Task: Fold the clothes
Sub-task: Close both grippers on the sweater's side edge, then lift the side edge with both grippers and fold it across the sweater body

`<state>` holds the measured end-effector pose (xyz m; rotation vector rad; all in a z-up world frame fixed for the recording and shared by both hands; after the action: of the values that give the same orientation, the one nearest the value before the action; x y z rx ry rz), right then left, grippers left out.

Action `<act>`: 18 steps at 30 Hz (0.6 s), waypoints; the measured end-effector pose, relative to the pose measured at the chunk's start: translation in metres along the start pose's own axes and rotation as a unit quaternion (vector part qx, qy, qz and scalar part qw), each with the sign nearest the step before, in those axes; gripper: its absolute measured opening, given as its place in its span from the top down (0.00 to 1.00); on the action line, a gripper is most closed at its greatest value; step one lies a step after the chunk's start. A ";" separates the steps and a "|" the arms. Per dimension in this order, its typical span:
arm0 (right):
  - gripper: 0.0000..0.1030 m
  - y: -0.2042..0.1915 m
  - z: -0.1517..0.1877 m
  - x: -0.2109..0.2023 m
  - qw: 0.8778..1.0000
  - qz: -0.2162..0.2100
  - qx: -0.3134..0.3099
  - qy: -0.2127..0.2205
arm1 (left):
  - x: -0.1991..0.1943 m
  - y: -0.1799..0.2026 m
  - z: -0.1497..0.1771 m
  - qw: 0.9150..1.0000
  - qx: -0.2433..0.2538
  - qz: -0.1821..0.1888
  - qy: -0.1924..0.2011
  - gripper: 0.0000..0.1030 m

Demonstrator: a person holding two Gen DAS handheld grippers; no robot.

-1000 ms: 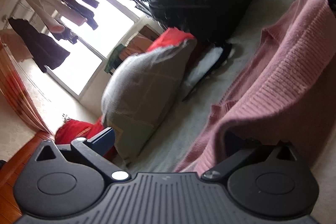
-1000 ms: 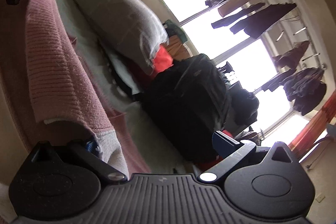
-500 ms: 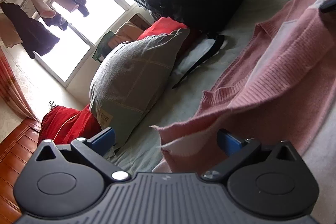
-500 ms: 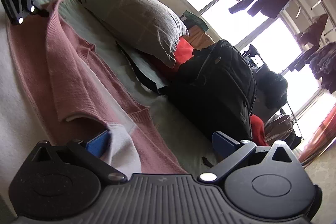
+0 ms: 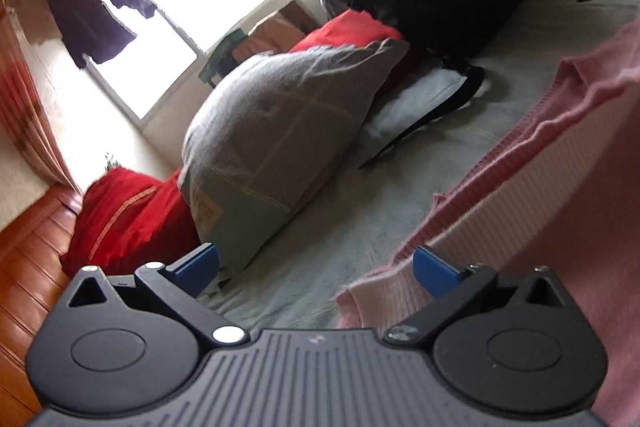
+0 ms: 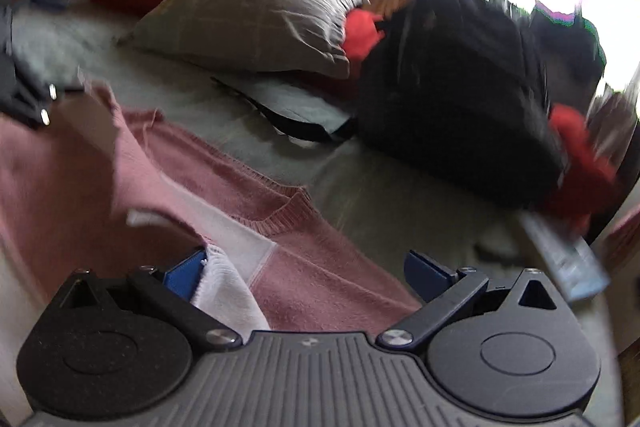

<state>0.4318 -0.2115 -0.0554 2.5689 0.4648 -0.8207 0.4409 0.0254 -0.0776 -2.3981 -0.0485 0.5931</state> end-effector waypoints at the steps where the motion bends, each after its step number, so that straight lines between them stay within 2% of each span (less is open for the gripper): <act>1: 0.00 0.004 0.000 -0.003 1.000 -0.012 0.015 0.003 | -0.001 0.001 -0.001 1.000 -0.005 0.006 0.000 0.01; 5: 0.00 0.010 -0.001 -0.034 0.999 -0.032 0.029 0.030 | -0.024 0.008 0.002 0.999 0.000 0.039 0.016 0.01; 9: 0.00 0.007 0.003 -0.075 0.997 -0.052 -0.010 0.047 | -0.066 0.018 0.005 0.995 0.022 0.090 0.035 0.01; 14: 0.00 -0.012 0.032 -0.111 0.994 -0.061 -0.088 0.030 | -0.130 0.037 0.017 0.979 0.020 0.198 0.037 0.01; 18: 0.00 -0.030 0.059 -0.111 0.988 -0.026 -0.153 -0.010 | -0.173 0.059 0.034 0.968 -0.008 0.250 0.029 0.01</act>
<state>0.3054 -0.2338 -0.0408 2.2723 0.6048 -0.7280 0.2651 -0.0321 -0.0669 -2.4465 0.5961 0.7459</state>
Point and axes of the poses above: each gripper's, at about its wrist camera, not at the fingertips, and x roughly the way its jaws point, y to its right, z to its underside, the point moved 5 cm from there along x, roughly the way its jaws point, and after that the axes turned 1 degree about -x, right-handed, at the moved point
